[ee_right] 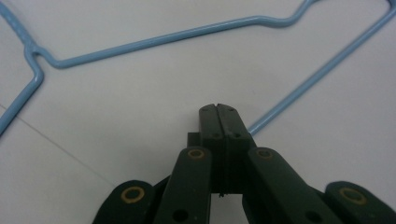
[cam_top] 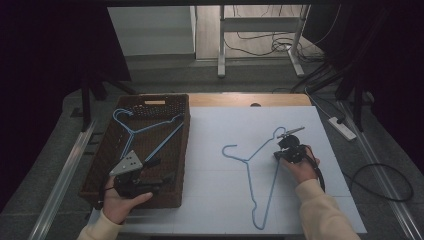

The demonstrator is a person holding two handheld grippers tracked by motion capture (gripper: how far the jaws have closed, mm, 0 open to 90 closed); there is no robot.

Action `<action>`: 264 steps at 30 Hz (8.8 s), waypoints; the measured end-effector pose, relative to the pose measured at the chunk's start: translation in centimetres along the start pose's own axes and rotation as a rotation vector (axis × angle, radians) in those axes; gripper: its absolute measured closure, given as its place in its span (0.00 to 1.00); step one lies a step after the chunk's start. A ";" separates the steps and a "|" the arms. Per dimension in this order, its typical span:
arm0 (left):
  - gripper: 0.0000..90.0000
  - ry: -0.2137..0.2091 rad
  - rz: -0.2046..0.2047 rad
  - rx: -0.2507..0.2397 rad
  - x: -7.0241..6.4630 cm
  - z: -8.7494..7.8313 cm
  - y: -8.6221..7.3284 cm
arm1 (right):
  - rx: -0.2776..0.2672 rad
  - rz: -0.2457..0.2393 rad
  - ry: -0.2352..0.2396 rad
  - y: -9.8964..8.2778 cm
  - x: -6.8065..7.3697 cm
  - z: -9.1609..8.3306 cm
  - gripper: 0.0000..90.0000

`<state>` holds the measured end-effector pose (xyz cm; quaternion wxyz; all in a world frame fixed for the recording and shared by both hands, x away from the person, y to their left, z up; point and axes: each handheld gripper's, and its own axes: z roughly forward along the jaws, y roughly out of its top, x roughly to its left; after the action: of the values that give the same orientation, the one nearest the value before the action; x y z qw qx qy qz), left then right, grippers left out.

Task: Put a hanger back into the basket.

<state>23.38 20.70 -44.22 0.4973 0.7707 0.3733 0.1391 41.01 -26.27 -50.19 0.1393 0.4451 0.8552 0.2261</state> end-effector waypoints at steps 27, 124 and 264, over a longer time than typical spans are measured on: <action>0.31 0.005 -0.008 0.002 0.2 0.2 -0.1 | -0.073 -0.137 0.243 -4.4 5.5 -3.3 1.00; 0.31 -0.004 0.003 0.002 -0.1 0.4 0.0 | 0.197 -0.053 0.022 7.6 8.3 3.7 0.96; 0.96 -0.111 -0.111 0.012 -1.9 6.6 9.9 | -0.585 -0.001 0.287 -4.9 2.8 -11.8 0.40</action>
<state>30.29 12.72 -38.44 0.5197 0.7583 0.3880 0.0661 30.80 -29.49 -42.69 0.1393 0.3492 0.7652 0.5225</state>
